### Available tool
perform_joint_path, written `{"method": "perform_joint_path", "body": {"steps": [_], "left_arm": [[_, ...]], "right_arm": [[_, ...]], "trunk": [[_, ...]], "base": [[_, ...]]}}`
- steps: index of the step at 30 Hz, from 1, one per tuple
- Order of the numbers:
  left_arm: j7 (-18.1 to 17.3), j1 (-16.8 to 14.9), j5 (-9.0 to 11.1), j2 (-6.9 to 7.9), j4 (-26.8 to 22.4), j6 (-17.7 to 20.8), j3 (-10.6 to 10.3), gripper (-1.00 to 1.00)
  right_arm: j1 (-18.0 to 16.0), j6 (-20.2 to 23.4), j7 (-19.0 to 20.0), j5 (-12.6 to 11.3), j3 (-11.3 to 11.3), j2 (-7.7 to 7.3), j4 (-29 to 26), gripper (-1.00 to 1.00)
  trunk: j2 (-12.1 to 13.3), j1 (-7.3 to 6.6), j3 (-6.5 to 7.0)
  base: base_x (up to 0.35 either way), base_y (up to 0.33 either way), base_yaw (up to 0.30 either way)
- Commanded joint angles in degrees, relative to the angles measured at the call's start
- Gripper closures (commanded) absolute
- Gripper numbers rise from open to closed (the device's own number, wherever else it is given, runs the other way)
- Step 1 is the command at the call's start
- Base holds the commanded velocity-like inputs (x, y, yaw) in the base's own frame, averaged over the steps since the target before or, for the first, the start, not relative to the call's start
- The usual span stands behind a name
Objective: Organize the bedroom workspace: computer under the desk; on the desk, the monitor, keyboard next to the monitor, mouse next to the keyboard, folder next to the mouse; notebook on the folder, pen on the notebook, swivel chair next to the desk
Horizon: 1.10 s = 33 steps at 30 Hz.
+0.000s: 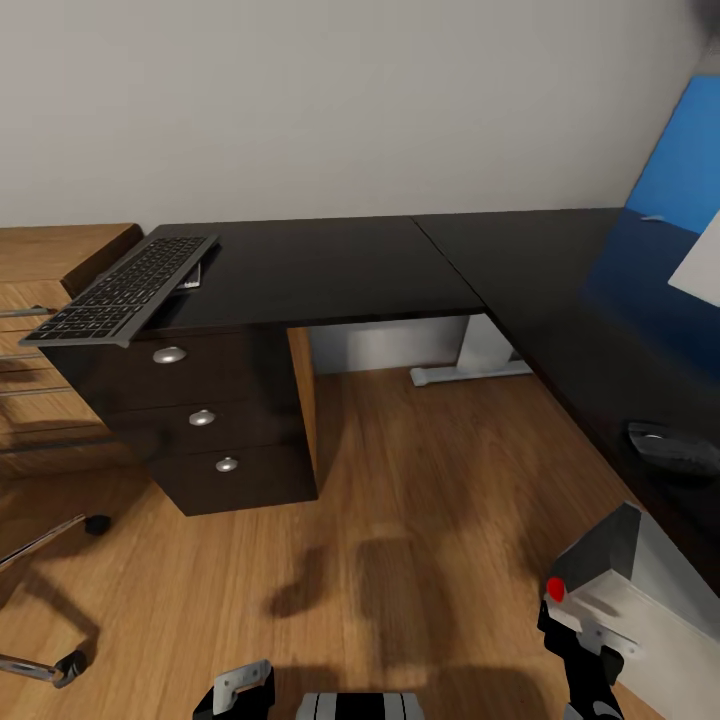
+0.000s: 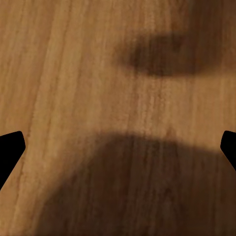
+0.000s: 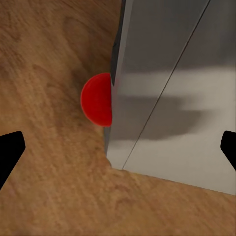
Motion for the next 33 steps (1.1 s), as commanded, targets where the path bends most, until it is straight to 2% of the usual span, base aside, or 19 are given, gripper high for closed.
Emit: {"method": "perform_joint_path", "body": {"steps": [1, 33], "left_arm": [[0.4, 0.0, 0.5, 0.06, 0.0, -0.3, -0.3, -1.0], [0.4, 0.0, 0.5, 0.06, 0.0, -0.2, -0.3, -1.0]], "right_arm": [[0.0, -0.1, -0.1, 0.3, -0.7, -2.81, 0.0, -1.0], [0.0, -0.4, 0.0, 0.3, -0.7, -2.79, 0.0, -1.0]], "trunk": [[0.0, 0.0, -0.04], [0.0, 0.0, -0.04]], "base": [[0.0, 0.0, 0.0], [0.011, 0.0, 0.0]]}}
